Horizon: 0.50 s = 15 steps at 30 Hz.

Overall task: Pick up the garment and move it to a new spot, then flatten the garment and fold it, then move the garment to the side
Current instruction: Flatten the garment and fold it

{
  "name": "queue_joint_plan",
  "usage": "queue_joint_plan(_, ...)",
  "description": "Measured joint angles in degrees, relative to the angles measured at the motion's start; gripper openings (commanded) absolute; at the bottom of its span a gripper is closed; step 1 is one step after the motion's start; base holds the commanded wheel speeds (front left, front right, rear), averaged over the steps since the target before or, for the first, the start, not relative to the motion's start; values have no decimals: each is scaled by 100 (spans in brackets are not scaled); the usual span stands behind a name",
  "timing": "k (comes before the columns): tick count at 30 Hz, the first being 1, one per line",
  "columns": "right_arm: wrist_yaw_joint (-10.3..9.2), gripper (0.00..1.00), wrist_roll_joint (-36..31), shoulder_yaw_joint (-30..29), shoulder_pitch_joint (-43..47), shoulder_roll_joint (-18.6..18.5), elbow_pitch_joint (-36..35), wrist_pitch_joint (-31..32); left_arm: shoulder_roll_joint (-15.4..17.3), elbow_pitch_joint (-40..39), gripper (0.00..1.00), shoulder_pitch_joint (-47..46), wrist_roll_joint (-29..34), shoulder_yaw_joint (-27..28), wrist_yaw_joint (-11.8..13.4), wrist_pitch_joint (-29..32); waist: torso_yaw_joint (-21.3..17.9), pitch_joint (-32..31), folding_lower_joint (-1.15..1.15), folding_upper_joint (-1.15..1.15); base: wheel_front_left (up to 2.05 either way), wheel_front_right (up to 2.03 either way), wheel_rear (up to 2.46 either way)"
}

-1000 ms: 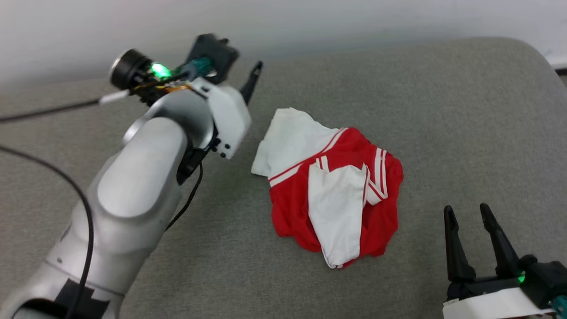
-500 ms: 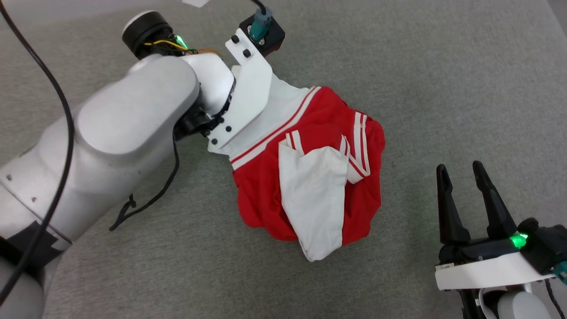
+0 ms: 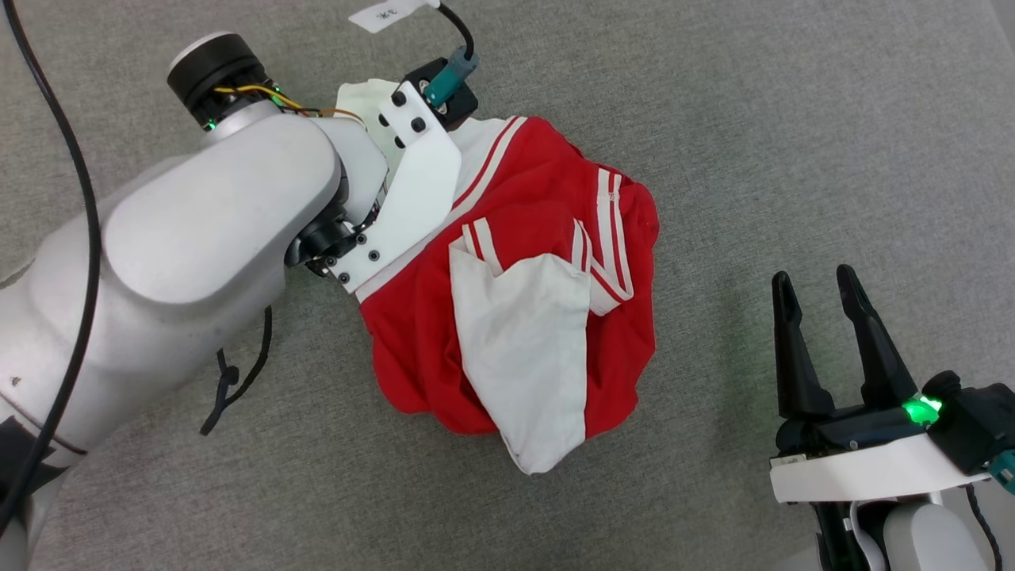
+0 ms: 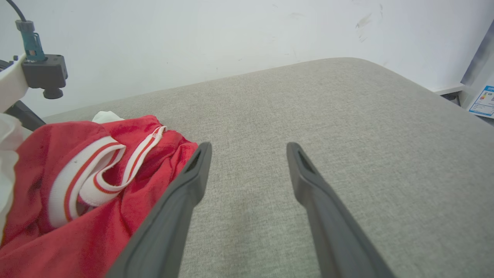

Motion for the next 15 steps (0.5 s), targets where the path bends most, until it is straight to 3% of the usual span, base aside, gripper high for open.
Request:
queue_joint_plan(1, 0, 100, 2, 5, -2, 1, 0, 0, 30, -75, 20, 9, 10, 9, 14, 40, -5, 20, 0, 0, 0, 0, 0)
queue_joint_plan(2, 0, 100, 2, 5, -6, 0, 1, 0, 56, -134, 0, 16, 1, 11, 14, 41, -6, 35, 0, 0, 0, 0, 0)
queue_joint_plan(7, 0, 100, -46, -11, -17, 1, 30, 0, 59, -308, 0, 144, -91, -47, -10, -185, 66, -30, 0, 0, 0, 0, 0)
queue_joint_plan(15, 0, 100, -369, -166, 246, 3, 99, 0, 13, -519, 0, 310, -58, -155, -12, -1463, 436, -544, 0, 0, 0, 0, 0)
